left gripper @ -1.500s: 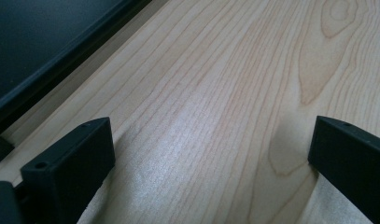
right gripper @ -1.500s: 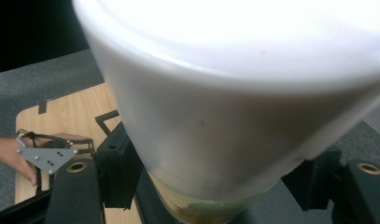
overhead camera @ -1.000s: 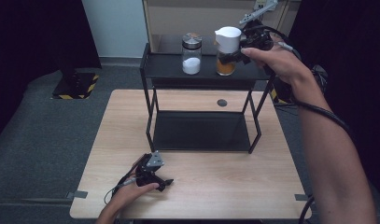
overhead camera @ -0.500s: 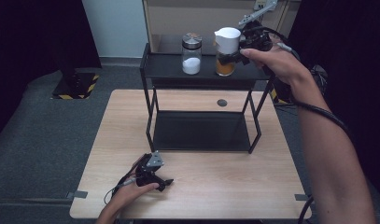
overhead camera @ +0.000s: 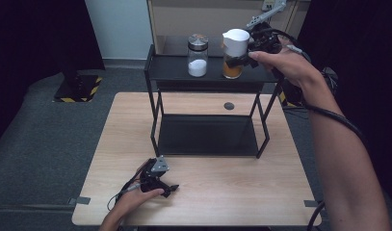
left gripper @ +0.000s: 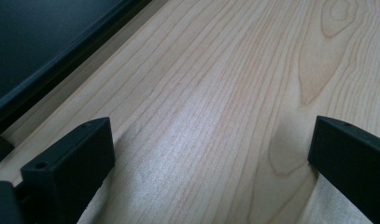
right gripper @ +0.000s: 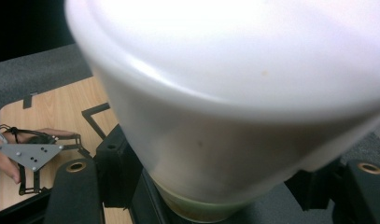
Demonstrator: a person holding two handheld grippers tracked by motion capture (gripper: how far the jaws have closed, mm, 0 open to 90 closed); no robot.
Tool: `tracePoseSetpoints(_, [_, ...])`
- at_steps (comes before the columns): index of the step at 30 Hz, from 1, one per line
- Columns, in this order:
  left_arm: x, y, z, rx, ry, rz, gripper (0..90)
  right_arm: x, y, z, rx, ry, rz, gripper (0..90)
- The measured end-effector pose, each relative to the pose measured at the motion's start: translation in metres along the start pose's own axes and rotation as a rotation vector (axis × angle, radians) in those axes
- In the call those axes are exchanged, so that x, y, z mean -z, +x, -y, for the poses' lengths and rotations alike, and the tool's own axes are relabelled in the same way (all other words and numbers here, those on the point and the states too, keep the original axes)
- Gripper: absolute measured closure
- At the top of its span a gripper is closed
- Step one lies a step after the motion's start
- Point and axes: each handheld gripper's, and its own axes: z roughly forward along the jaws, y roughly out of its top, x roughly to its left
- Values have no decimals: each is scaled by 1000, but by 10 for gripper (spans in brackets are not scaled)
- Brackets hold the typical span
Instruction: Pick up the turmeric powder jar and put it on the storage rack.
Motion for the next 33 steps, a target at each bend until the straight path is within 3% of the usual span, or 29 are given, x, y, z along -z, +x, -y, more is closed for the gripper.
tracePoseSetpoints(13, [0,0,0,0,0,0,0,-1,1,-1,9,4,4,307])
tracePoseSetpoints(19, [0,0,0,0,0,0,0,0,5,-2,5,9,27,237])
tracePoseSetpoints(33, [0,0,0,0,0,0,0,25,16,-4,17,8,44,141])
